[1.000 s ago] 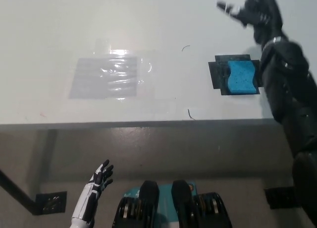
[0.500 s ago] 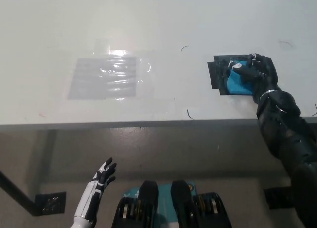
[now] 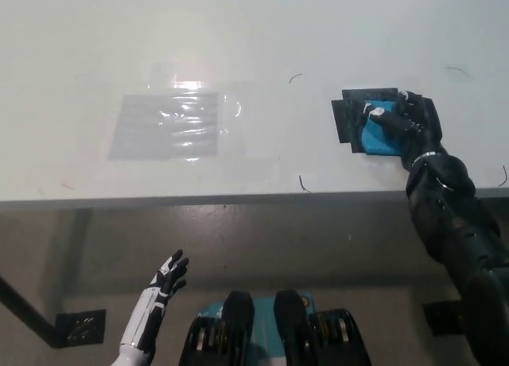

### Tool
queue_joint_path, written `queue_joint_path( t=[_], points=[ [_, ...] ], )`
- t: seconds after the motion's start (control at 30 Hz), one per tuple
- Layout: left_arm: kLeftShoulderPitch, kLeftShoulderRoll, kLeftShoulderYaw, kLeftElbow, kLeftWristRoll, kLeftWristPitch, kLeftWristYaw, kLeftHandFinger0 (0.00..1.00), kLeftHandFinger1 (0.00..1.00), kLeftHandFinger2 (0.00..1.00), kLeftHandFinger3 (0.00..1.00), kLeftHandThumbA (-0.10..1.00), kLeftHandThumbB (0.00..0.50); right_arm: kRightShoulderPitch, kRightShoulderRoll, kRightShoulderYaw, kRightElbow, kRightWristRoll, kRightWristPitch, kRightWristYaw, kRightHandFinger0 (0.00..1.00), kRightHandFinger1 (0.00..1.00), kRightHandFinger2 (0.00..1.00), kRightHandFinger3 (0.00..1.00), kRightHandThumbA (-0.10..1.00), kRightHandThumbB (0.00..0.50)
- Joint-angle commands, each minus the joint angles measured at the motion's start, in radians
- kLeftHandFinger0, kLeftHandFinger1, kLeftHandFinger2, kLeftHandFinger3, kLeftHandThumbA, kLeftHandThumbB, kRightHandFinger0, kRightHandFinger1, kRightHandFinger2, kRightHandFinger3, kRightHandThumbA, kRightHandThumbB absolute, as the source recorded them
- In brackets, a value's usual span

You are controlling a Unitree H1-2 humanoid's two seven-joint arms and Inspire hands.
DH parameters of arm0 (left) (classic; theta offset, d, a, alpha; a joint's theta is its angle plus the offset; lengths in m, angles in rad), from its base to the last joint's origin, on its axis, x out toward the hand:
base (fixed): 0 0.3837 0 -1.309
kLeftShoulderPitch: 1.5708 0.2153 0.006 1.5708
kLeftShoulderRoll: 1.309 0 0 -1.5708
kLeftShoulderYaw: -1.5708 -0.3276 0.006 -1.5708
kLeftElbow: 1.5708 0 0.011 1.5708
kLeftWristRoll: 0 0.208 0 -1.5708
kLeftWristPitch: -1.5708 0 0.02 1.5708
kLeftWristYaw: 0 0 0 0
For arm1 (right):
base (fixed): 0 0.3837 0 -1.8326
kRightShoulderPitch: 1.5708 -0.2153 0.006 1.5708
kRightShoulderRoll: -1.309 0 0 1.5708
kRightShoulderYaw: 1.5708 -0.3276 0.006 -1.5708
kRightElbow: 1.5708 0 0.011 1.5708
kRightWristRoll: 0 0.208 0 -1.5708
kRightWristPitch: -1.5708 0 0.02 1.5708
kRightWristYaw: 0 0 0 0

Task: A soft sponge is kept on the balc marked spot on the table infront of the robot and it uses its right hand fist to press down on it and drrags it across the table in a back and forth manner twice to clean it

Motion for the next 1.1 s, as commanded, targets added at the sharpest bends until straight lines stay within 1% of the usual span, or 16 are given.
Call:
queue_joint_path(
  t=[0.0,0.07,0.17,0.23,0.3,0.4,0.47,0.6,0.63,0.67,0.77,0.87,0.93,1.0,1.03,1.07],
  points=[
    [-0.020,0.011,0.006,-0.019,0.004,-0.044,0.011,1.00,1.00,1.00,1.00,1.00,0.395,-0.015,0.053,0.030,0.017,-0.032,0.030,-0.004,0.00,0.00,0.00,0.00,1.00,0.245],
    [-0.021,0.009,0.007,-0.012,-0.002,-0.050,0.010,1.00,1.00,1.00,1.00,1.00,0.393,-0.032,0.072,0.032,0.012,-0.027,0.037,-0.001,0.00,0.00,0.00,0.00,1.00,0.259],
    [-0.017,0.009,0.006,-0.015,0.004,-0.047,0.011,1.00,1.00,1.00,1.00,1.00,0.394,-0.052,0.114,0.036,0.003,-0.023,0.021,0.028,0.00,0.00,0.00,0.00,1.00,0.230],
    [-0.017,0.010,0.005,-0.017,0.007,-0.045,0.013,1.00,1.00,1.00,1.00,1.00,0.391,-0.064,0.148,0.043,-0.004,-0.027,0.020,0.023,0.00,0.00,0.00,0.00,1.00,0.265],
    [-0.017,0.010,0.005,-0.015,0.008,-0.047,0.013,1.00,1.00,1.00,1.00,1.00,0.388,-0.071,0.173,0.046,-0.008,-0.025,0.023,0.030,0.00,0.00,0.00,0.00,1.00,0.275],
    [-0.019,0.009,0.007,-0.010,0.007,-0.053,0.014,1.00,1.00,1.00,1.00,1.00,0.387,-0.083,0.232,0.096,-0.013,-0.070,0.007,0.012,0.00,0.00,0.00,0.00,1.00,0.214],
    [-0.018,0.010,0.006,-0.016,0.005,-0.049,0.010,1.00,1.00,1.00,1.00,1.00,0.396,-0.087,0.262,0.109,-0.014,-0.070,-0.002,0.026,0.00,0.00,0.00,0.00,1.00,0.220],
    [-0.020,0.014,0.003,-0.012,0.006,-0.054,0.004,1.00,1.00,1.00,1.00,1.00,0.388,-0.087,0.302,0.117,-0.018,-0.069,-0.007,0.025,0.00,0.00,0.00,0.00,1.00,0.231],
    [-0.021,0.014,0.003,-0.010,0.006,-0.054,0.004,1.00,1.00,1.00,1.00,1.00,0.392,-0.088,0.310,0.129,-0.019,-0.083,-0.009,0.017,0.00,0.00,0.02,0.00,1.00,0.233],
    [-0.021,0.015,0.003,-0.010,0.004,-0.056,0.002,1.00,1.00,1.00,1.00,1.00,0.386,-0.087,0.316,0.135,-0.019,-0.087,-0.012,0.016,0.00,0.00,0.01,0.00,1.00,0.236],
    [-0.020,0.017,0.001,-0.018,0.005,-0.047,0.000,1.00,1.00,1.00,1.00,1.00,0.387,-0.081,0.317,0.139,-0.019,-0.086,-0.016,0.022,0.00,0.00,0.00,0.00,1.00,0.213],
    [-0.018,0.017,0.000,-0.023,0.006,-0.042,-0.001,1.00,1.00,1.00,1.00,1.00,0.387,-0.072,0.309,0.127,-0.017,-0.073,-0.012,0.032,0.00,0.00,0.01,0.00,1.00,0.226],
    [-0.019,0.018,0.000,-0.021,0.003,-0.043,-0.002,1.00,1.00,1.00,1.00,1.00,0.395,-0.066,0.298,0.128,-0.017,-0.078,-0.016,0.029,0.00,0.00,0.01,0.00,1.00,0.214],
    [-0.017,0.018,0.000,-0.019,0.008,-0.049,0.002,1.00,1.00,1.00,1.00,1.00,0.393,-0.059,0.282,0.124,-0.015,-0.074,-0.014,0.033,0.00,0.00,0.01,0.00,1.00,0.219],
    [-0.018,0.020,-0.001,-0.014,0.011,-0.055,0.002,1.00,1.00,1.00,1.00,1.00,0.395,-0.052,0.263,0.119,-0.014,-0.070,-0.015,0.039,0.00,0.00,0.06,0.00,1.00,0.231],
    [-0.020,0.021,0.000,-0.012,0.010,-0.055,0.001,1.00,1.00,1.00,1.00,1.00,0.397,-0.052,0.254,0.118,-0.013,-0.071,-0.013,0.038,0.00,0.00,0.07,0.00,1.00,0.225]
  ],
)
